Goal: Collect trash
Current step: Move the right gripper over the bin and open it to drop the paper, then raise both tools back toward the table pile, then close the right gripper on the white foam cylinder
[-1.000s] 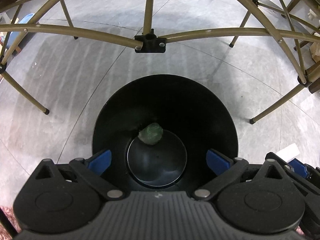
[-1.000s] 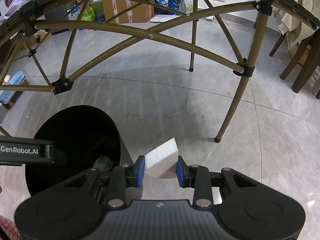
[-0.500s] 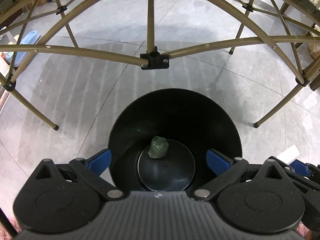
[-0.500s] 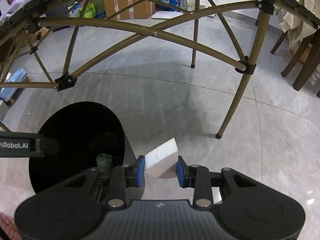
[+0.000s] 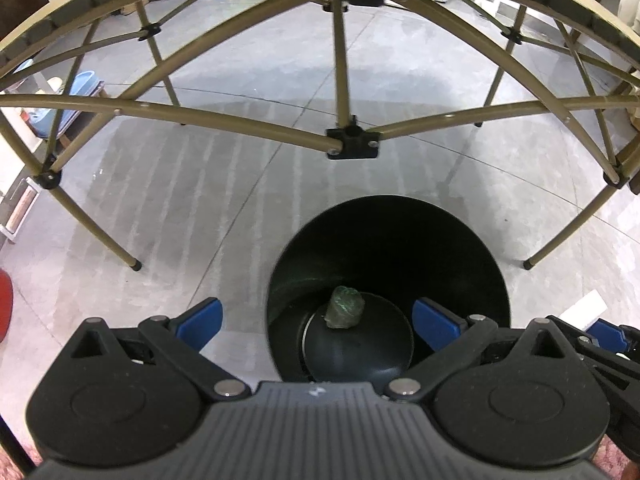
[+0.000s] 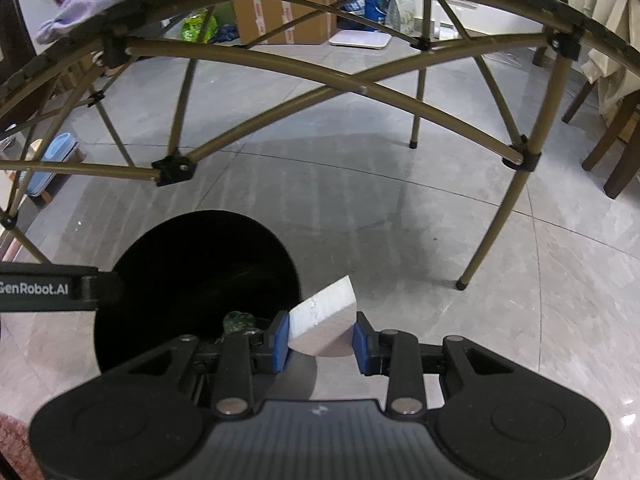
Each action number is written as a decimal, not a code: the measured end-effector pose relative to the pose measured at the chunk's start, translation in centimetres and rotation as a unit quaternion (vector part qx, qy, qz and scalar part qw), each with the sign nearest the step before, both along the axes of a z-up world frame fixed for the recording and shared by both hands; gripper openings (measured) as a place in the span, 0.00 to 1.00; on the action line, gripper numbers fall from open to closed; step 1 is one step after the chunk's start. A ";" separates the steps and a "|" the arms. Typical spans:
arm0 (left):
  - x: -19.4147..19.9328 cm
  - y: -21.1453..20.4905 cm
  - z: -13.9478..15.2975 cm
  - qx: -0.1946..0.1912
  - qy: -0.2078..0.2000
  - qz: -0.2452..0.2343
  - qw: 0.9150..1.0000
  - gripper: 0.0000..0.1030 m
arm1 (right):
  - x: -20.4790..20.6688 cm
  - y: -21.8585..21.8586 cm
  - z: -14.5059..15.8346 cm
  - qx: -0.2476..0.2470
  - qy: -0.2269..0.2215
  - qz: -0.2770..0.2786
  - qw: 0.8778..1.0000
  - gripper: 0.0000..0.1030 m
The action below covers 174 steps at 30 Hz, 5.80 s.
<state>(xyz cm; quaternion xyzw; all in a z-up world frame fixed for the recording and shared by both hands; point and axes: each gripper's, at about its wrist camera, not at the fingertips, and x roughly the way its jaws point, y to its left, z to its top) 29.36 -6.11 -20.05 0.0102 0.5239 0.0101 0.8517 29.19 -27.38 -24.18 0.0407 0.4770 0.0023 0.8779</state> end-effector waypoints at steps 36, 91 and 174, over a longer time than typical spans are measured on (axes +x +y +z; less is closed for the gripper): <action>-0.5 9.3 0.1 0.042 -0.001 0.112 0.993 1.00 | 3.8 10.0 -2.3 -0.014 0.036 0.066 0.997 0.31; -0.2 9.7 0.9 0.018 -0.005 0.121 0.993 1.00 | 4.4 8.9 -3.0 -0.037 0.047 0.030 0.998 1.00; 4.9 0.4 18.0 -0.007 -0.232 0.049 0.971 1.00 | 12.6 -1.4 13.6 0.008 -0.305 0.005 0.952 0.51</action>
